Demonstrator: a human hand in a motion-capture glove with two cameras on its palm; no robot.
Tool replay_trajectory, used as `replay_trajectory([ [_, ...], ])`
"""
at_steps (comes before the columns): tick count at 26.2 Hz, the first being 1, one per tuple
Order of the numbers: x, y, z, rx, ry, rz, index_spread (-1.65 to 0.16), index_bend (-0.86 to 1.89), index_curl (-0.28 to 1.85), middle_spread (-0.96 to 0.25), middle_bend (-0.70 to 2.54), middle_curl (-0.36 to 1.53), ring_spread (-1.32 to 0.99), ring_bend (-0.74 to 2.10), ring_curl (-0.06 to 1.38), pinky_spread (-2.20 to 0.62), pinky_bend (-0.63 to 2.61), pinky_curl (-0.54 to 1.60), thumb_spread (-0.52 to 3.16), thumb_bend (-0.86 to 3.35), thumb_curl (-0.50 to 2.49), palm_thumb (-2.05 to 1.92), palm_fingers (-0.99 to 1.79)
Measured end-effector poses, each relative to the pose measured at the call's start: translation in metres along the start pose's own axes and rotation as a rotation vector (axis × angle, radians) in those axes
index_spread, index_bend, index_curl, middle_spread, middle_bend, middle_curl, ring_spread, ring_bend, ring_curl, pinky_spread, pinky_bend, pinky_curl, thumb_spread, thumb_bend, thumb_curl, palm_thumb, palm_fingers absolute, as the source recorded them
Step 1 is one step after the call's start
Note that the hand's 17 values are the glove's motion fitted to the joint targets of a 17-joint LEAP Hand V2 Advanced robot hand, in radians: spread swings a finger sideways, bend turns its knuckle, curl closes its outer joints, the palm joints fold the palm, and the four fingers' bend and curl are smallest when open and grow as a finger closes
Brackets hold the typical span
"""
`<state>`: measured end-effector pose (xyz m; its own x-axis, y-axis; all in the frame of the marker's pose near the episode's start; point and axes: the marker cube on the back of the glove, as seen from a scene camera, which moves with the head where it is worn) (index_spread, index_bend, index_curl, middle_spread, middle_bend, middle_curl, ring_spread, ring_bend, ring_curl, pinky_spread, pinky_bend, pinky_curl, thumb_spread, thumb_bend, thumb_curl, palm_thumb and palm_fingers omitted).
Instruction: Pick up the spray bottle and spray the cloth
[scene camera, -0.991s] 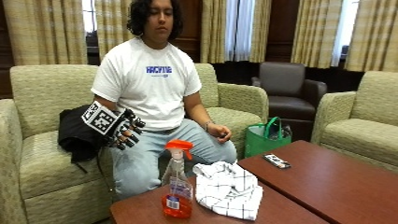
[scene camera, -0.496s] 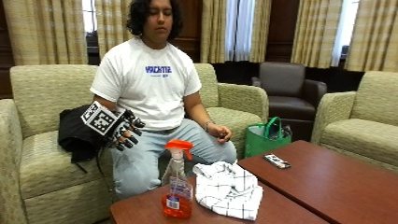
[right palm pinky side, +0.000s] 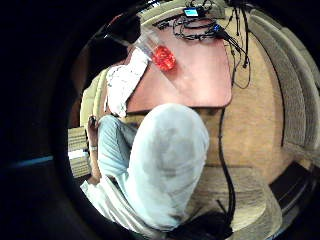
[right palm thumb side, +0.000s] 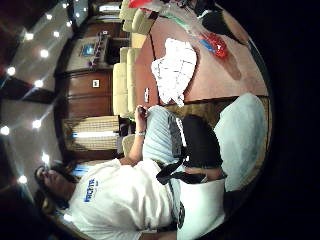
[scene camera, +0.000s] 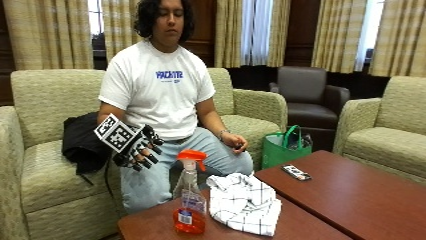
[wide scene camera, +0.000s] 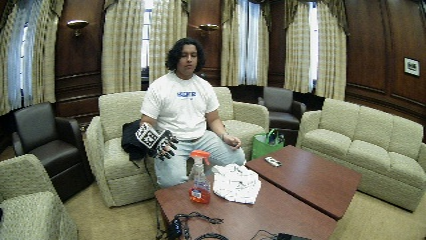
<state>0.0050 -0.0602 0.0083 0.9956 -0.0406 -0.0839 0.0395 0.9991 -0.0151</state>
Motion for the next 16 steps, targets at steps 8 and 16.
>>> replay_trajectory([
  [8, 0.003, -0.035, 0.006, 0.001, 0.031, 0.013, -0.39, 0.14, 0.26, -0.13, 0.22, 0.31, -0.07, 0.34, 0.28, 0.21, 0.29, 0.28, 1.13, 0.16, 0.29, 0.61, 0.57],
  [16, 0.004, -0.073, 0.006, 0.017, -0.056, 0.037, -0.39, 0.16, 0.29, -0.14, 0.18, 0.32, -0.07, 0.25, 0.28, 0.21, 0.33, 0.31, 1.14, 0.12, 0.31, 0.64, 0.50],
])
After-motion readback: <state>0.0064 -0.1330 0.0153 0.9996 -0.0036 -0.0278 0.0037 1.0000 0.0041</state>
